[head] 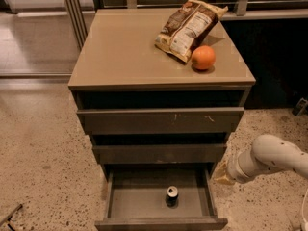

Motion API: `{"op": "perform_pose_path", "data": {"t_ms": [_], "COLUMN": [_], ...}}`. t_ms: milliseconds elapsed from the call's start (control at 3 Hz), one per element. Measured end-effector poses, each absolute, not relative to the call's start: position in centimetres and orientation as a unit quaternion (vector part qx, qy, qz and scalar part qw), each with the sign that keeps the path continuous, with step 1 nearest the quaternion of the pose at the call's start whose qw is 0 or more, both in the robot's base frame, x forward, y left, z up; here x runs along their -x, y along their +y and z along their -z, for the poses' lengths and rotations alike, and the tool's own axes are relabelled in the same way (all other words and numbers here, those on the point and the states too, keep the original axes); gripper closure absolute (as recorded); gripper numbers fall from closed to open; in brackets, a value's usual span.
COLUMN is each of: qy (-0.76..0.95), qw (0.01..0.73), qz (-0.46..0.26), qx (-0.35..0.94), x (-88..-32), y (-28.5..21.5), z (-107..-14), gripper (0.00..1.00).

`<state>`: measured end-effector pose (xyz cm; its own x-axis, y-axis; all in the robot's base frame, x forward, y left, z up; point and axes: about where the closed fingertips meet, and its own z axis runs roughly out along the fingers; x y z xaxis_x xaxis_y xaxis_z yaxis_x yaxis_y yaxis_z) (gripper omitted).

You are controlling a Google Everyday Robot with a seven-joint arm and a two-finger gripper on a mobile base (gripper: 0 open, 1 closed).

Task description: Pick pepsi can from bottom drawer and place on counter

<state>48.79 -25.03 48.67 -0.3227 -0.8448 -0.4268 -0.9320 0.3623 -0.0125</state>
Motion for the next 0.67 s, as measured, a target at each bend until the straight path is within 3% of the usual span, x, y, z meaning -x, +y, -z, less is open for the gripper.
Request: {"op": "perform_pose_path", "data": {"t_ms": [333,667], "qy": [0.81,0.81], "qw": [0.172,0.172], "qz": [-0.159,-0.159], "qx": [0.537,0.537], "x": [-48.32,-48.32], "y": [-25.42,-25.42], "z": [-40.67,-40.66], "gripper": [1.0,1.0]}}
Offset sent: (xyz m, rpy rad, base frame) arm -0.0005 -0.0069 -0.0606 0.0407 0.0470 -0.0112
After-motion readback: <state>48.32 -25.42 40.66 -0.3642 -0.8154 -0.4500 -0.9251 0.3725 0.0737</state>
